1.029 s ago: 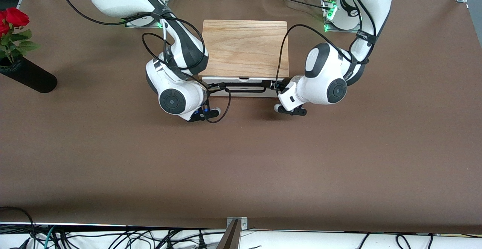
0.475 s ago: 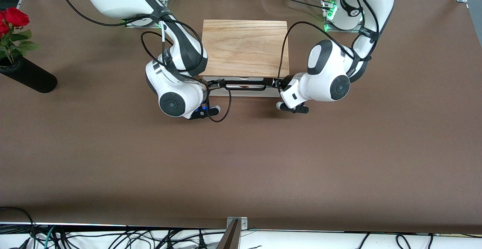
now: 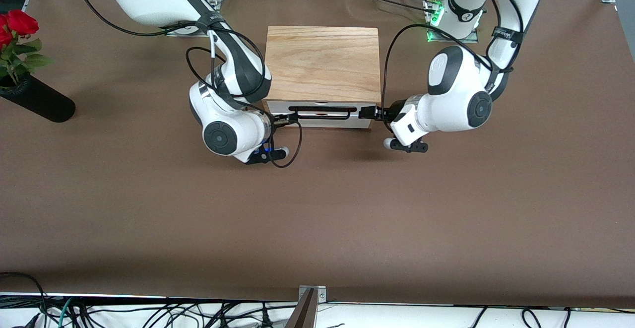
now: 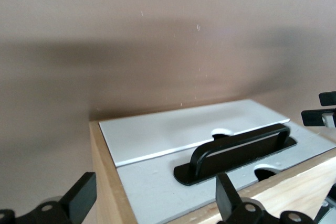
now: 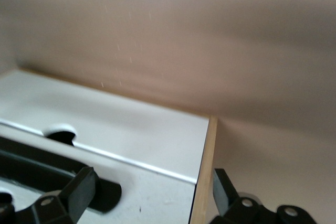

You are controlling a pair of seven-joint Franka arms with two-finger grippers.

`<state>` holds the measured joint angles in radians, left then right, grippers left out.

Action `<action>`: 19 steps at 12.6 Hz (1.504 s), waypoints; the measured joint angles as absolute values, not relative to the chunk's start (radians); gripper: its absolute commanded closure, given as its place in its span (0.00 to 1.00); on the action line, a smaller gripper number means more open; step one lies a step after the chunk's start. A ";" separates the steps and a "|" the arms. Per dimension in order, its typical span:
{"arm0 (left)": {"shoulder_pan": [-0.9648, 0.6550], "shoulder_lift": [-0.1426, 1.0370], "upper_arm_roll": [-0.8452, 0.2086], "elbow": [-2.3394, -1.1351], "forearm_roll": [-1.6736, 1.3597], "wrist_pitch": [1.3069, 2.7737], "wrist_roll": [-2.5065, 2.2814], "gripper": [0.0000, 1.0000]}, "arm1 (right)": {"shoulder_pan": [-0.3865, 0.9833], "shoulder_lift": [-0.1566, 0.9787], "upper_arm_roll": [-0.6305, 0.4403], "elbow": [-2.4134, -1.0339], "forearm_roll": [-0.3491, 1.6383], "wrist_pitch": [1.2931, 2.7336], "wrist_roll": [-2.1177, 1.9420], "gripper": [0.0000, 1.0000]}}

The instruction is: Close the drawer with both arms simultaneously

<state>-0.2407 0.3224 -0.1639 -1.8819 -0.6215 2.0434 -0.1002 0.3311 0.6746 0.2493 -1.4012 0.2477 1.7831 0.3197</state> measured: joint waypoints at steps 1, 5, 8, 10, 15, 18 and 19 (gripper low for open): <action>-0.212 0.299 -0.162 -1.881 -0.621 2.046 -0.100 0.00 | 0.329 0.675 0.240 -1.379 0.223 1.795 0.320 0.00; -0.103 0.170 -0.121 -1.886 -0.621 2.038 -0.100 0.00 | 0.325 0.674 0.181 -1.295 0.087 1.801 0.319 0.00; -0.097 0.115 -0.036 -1.884 -0.609 1.948 -0.097 0.00 | 0.321 0.674 0.100 -1.244 0.078 1.803 0.319 0.00; -0.096 0.074 -0.001 -1.857 -0.498 1.876 -0.096 0.00 | 0.303 0.673 0.061 -1.191 0.078 1.807 0.318 0.00; -0.096 0.012 0.003 -1.653 -0.197 1.558 -0.099 0.00 | 0.265 0.642 0.000 -1.109 0.074 1.798 0.319 0.00; -0.096 0.011 0.010 -1.583 -0.051 1.497 -0.098 0.00 | 0.172 0.541 -0.014 -1.106 0.070 1.771 0.317 0.00; -0.096 0.011 0.013 -1.567 -0.020 1.487 -0.098 0.00 | 0.142 0.494 -0.015 -1.119 0.070 1.761 0.316 0.00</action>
